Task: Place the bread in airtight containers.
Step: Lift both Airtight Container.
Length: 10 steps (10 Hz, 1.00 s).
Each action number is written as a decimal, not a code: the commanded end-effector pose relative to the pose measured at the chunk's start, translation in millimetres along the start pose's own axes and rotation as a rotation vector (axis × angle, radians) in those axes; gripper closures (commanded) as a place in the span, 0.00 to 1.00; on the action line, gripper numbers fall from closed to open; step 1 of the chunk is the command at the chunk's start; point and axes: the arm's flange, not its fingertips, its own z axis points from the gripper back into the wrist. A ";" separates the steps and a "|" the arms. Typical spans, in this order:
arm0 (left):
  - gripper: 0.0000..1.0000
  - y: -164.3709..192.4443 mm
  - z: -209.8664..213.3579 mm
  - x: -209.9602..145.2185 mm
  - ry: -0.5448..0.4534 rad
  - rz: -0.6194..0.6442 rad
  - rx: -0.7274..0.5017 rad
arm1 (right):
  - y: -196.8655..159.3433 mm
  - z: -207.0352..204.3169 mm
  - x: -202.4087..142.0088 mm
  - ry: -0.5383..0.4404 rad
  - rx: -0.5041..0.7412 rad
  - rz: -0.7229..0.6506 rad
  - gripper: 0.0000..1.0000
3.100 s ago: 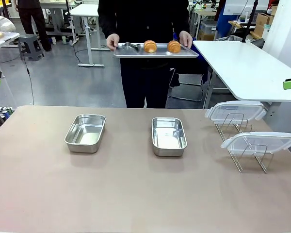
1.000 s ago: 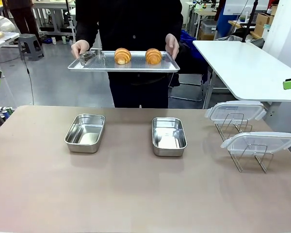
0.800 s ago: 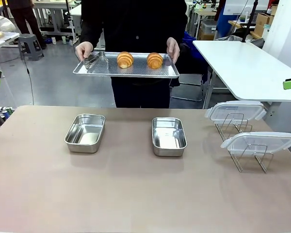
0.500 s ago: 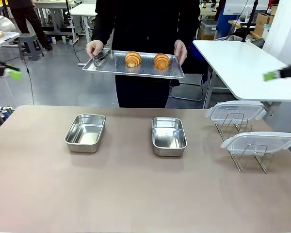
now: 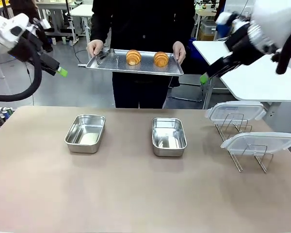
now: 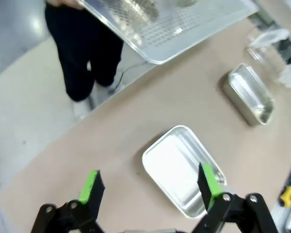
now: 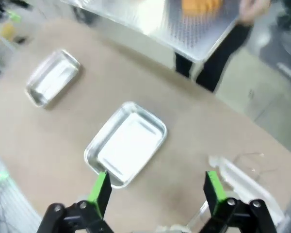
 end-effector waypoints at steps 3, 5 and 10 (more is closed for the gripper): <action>0.00 -10.0 -27.7 -3.6 0.073 0.254 0.093 | 27.9 -48.8 -15.6 0.214 -0.129 -0.194 0.00; 0.00 -17.4 -35.7 -13.1 0.093 0.270 0.108 | 10.6 -37.9 -25.4 0.181 0.083 -0.192 0.00; 0.00 -16.7 -60.3 -5.7 0.155 0.283 0.115 | 45.2 -76.3 -19.7 0.247 -0.112 -0.207 0.00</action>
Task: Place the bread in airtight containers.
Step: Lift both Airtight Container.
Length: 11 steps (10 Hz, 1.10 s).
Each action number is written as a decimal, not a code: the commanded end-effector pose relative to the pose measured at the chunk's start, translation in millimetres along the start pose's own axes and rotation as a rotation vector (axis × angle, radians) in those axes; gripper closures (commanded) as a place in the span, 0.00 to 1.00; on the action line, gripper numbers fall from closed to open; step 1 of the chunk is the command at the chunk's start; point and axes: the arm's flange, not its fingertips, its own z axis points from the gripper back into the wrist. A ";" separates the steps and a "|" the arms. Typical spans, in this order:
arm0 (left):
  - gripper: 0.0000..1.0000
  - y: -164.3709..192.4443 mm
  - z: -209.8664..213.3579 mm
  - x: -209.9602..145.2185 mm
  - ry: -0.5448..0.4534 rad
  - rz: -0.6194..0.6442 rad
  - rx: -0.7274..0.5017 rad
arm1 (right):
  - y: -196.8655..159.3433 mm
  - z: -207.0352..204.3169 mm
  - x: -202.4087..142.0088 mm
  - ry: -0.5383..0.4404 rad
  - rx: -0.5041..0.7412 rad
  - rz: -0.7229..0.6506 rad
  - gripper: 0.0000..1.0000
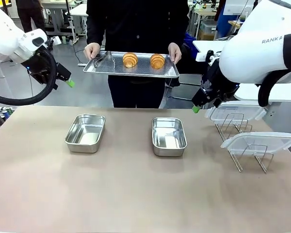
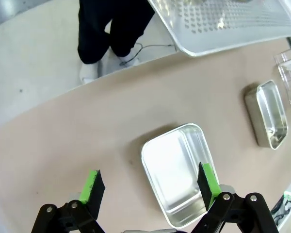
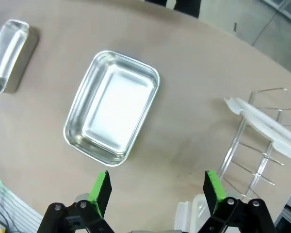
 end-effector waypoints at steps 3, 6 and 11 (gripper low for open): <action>0.00 -29.6 -53.8 -4.5 0.151 0.089 0.122 | 49.5 -50.4 13.3 0.065 -0.025 -0.185 0.00; 0.00 -42.2 -102.8 -19.4 0.238 0.136 0.189 | 55.4 -85.6 7.7 0.098 -0.036 -0.252 0.00; 0.00 -53.1 -115.5 -69.6 0.291 0.193 0.315 | 47.8 -129.8 -8.9 0.174 -0.034 -0.299 0.00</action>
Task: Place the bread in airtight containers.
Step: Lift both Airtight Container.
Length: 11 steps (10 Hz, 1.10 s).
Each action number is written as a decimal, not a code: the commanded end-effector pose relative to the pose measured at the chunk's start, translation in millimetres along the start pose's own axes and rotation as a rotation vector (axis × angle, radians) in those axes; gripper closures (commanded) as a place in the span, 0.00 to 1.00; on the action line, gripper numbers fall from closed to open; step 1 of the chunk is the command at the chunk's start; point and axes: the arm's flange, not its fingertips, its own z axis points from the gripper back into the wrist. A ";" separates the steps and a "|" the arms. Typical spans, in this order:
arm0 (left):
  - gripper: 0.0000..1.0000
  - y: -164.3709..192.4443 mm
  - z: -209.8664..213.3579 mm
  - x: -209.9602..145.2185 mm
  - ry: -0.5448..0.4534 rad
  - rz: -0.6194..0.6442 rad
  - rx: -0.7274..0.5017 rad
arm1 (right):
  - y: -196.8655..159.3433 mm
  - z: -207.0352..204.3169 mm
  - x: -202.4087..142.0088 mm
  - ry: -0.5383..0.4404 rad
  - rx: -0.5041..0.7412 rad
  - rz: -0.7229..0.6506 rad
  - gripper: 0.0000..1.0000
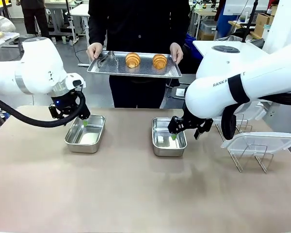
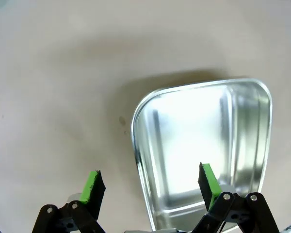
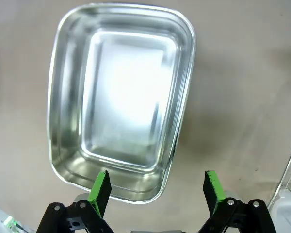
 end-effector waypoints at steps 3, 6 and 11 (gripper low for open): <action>0.00 -3.0 -2.0 -24.8 -0.021 0.040 0.061 | 1.5 -21.3 1.8 0.008 -0.027 -0.055 0.00; 0.00 -3.2 -4.5 -25.3 -0.032 0.045 0.077 | -5.2 -25.3 9.3 -0.022 -0.038 -0.101 0.00; 0.81 -2.8 -2.2 -25.2 -0.030 0.060 0.104 | -7.2 -23.9 23.3 -0.099 -0.079 -0.168 0.81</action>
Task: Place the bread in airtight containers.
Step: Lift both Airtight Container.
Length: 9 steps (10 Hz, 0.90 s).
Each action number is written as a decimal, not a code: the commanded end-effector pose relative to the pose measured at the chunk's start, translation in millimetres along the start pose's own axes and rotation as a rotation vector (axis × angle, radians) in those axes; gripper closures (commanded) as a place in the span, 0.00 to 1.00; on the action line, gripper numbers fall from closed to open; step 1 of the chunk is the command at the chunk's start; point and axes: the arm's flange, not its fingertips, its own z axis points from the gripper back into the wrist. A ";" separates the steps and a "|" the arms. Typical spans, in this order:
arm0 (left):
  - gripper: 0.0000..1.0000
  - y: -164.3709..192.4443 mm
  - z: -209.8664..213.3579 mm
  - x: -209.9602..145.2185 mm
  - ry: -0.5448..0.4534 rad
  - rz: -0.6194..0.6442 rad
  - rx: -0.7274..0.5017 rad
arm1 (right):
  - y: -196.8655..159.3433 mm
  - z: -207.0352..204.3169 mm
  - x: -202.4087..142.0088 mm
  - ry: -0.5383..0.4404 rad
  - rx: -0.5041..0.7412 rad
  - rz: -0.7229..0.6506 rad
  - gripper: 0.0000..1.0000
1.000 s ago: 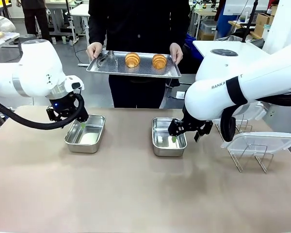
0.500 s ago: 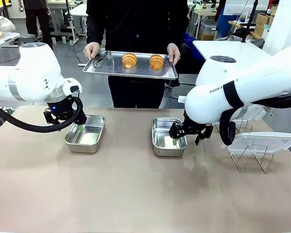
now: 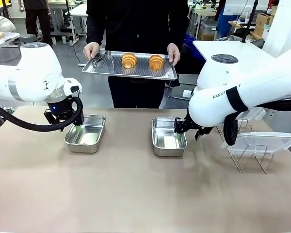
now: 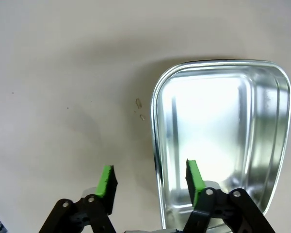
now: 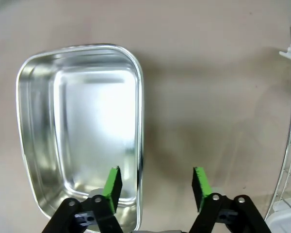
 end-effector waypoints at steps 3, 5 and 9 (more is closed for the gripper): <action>1.00 -3.7 0.7 -7.4 -0.002 0.022 0.045 | 12.6 -8.5 5.2 0.000 -0.026 -0.034 1.00; 1.00 -3.6 1.5 -6.9 -0.005 0.021 0.042 | 11.7 -7.7 6.4 -0.001 -0.018 -0.043 1.00; 1.00 -3.6 2.1 -6.2 -0.002 0.020 0.041 | 10.1 -8.1 9.1 0.003 -0.026 -0.060 1.00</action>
